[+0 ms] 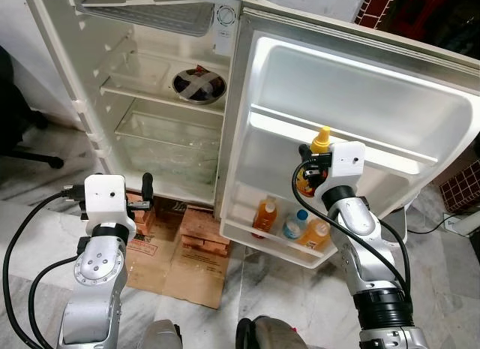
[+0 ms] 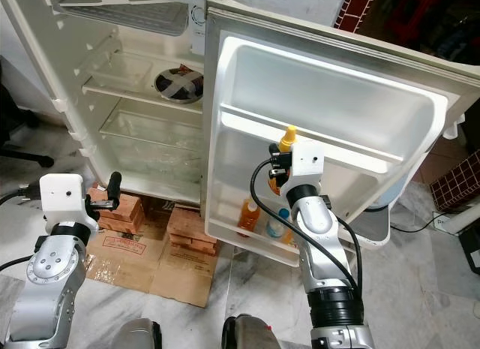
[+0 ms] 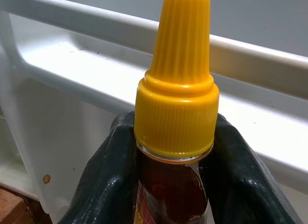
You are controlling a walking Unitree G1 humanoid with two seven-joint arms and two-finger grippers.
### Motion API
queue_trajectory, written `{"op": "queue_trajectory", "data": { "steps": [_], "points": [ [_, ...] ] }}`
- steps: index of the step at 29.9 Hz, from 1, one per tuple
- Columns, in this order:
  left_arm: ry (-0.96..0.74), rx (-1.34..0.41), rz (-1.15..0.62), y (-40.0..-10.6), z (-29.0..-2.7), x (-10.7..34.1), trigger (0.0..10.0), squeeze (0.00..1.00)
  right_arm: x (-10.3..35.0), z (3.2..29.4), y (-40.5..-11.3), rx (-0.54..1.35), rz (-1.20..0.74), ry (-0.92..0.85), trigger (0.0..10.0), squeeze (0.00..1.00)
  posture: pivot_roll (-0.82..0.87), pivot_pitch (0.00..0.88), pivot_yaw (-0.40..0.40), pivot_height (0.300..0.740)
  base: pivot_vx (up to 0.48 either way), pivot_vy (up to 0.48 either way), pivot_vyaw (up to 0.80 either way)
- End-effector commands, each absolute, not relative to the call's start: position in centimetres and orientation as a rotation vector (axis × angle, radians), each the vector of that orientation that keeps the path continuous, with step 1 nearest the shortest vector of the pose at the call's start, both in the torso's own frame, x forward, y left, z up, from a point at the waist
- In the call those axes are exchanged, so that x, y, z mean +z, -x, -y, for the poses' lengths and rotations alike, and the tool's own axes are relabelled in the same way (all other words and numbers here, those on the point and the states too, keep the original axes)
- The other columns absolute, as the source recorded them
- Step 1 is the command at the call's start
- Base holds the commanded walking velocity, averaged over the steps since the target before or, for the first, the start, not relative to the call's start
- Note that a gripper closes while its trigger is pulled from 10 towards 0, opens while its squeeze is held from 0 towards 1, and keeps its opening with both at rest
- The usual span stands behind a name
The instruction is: Restocking fridge
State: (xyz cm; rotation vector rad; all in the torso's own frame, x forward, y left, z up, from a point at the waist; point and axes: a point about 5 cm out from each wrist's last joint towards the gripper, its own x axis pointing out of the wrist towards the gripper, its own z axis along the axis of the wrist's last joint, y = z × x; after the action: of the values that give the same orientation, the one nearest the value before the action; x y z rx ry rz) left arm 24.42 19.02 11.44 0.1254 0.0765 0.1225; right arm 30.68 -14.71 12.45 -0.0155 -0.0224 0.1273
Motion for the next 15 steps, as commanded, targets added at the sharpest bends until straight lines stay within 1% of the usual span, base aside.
{"op": "queue_trajectory", "data": {
  "steps": [1, 5, 7, 15],
  "points": [
    [-0.134, 0.11, -0.063, -24.66, -18.7, 11.88, 10.0, 0.0, 12.56, 15.09, -30.71, 0.119, 0.021, 0.013, 10.0, 0.0, 0.06, 0.106, -0.104, 0.736, 0.0, 0.0, 0.0],
    [-0.126, 0.106, -0.057, -24.66, -18.56, 11.93, 10.0, 0.0, 12.54, 15.05, -30.7, 0.122, 0.021, 0.012, 10.0, 0.0, 0.06, 0.106, -0.105, 0.722, 0.0, 0.0, 0.0],
    [-0.101, 0.098, -0.052, -24.74, -18.25, 12.04, 10.0, 0.0, 12.52, 15.0, -30.75, 0.123, 0.021, 0.014, 10.0, 0.0, 0.06, 0.107, -0.106, 0.702, 0.0, 0.0, 0.0],
    [-0.1, 0.087, -0.055, -24.95, -17.82, 12.03, 10.0, 0.0, 12.47, 14.93, -30.7, 0.124, 0.019, 0.014, 10.0, 0.0, 0.06, 0.109, -0.102, 0.647, 0.0, 0.0, 0.0]
  ]
}}
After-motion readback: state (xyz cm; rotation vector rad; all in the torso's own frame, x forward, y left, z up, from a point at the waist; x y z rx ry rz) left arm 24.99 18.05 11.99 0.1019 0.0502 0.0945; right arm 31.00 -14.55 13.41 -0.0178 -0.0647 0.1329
